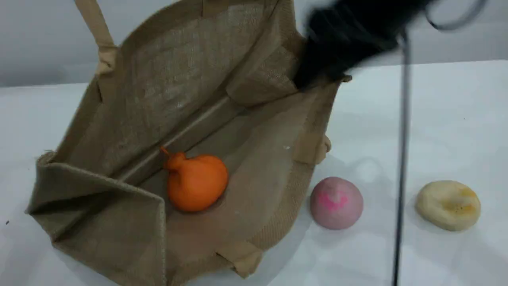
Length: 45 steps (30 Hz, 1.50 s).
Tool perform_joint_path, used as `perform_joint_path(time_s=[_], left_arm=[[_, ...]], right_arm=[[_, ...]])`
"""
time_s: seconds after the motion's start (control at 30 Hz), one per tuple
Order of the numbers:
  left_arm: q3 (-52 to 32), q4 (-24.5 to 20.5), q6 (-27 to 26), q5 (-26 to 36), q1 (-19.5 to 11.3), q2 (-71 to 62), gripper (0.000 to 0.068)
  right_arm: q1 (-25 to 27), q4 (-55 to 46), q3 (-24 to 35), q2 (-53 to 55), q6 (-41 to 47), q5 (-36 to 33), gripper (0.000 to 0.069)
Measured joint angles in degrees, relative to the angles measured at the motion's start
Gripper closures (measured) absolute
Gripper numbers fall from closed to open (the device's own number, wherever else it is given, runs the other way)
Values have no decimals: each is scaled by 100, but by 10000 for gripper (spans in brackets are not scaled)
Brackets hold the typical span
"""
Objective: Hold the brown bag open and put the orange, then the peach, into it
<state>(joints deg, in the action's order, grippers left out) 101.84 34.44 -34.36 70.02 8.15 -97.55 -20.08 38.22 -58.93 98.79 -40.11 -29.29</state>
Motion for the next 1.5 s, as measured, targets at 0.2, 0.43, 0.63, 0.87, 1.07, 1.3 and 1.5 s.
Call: perform_joint_path(time_s=[0.2,0.43,0.63,0.87,1.07,1.3,1.5], left_arm=[[0,0,0,0,0,0,610],[0,0,6,-5,0,0,610],[0,10,6,-5,0,0,610],[0,23,6,-5,0,0,610],[0,23,6,-5,0,0,610],[0,23,6,-5,0,0,610],[0,23,6,-5,0,0,610]], right_arm=[[174,-157,989,0,114,928,272],[174,35,1171,61,47,1329,272],[174,124,1171,565,1,1393,272],[119,966,1158,1043,-820,1062,272],[-5,2299,1158,1043,-2203,1065,272],[-5,3679,1158,1043,-3597,1397,272],[-5,4244,1158,1124,-4289,1380,272]])
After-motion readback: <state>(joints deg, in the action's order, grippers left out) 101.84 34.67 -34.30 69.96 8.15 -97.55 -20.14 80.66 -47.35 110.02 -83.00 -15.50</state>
